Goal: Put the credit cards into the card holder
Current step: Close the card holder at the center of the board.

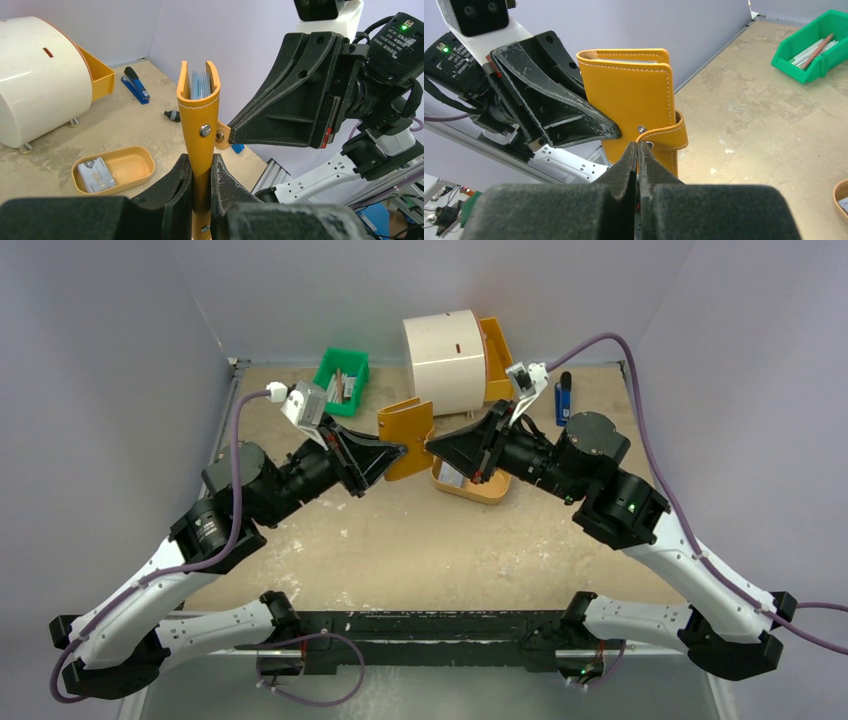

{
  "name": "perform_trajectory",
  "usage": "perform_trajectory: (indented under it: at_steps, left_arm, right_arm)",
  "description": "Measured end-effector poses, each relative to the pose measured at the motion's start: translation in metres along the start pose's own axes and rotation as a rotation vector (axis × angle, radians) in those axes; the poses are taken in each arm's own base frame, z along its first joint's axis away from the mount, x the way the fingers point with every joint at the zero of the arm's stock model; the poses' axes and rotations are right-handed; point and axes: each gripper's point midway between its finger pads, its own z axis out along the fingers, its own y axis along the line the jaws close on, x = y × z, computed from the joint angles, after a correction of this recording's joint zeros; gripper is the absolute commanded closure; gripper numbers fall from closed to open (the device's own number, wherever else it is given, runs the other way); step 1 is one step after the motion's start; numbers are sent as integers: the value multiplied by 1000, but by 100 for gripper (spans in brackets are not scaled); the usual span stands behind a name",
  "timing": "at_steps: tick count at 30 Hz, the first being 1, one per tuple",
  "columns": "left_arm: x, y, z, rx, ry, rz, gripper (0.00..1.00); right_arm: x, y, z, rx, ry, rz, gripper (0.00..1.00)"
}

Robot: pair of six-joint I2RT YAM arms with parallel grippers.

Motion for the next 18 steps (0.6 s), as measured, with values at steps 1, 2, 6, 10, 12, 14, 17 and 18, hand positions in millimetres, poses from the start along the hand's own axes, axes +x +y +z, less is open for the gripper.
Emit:
perform_trajectory:
  at_steps: [1,2,6,10,12,14,17,18]
  left_arm:
    - [0,0,0,-2,0,0,100]
    - [0,1,0,-3,1,0,100]
    - [1,1,-1,-5,6,0,100]
    - [3,2,-1,-7,10,0,100]
    - [2,2,-1,-7,10,0,100]
    - [3,2,-1,-7,10,0,100]
    - [3,1,-1,-5,11,0,100]
    - [3,1,-1,-4,12,0,100]
  right_arm:
    - [1,-1,0,3,4,-1,100]
    - [2,-1,0,4,7,-2,100]
    - [4,-2,1,6,15,-2,100]
    - [5,-3,2,8,18,-1,100]
    - [4,-3,2,7,17,-1,100]
    - [4,-2,2,7,16,-1,100]
    - [3,-2,2,4,12,-2,100]
    - [3,-2,2,4,11,-2,100]
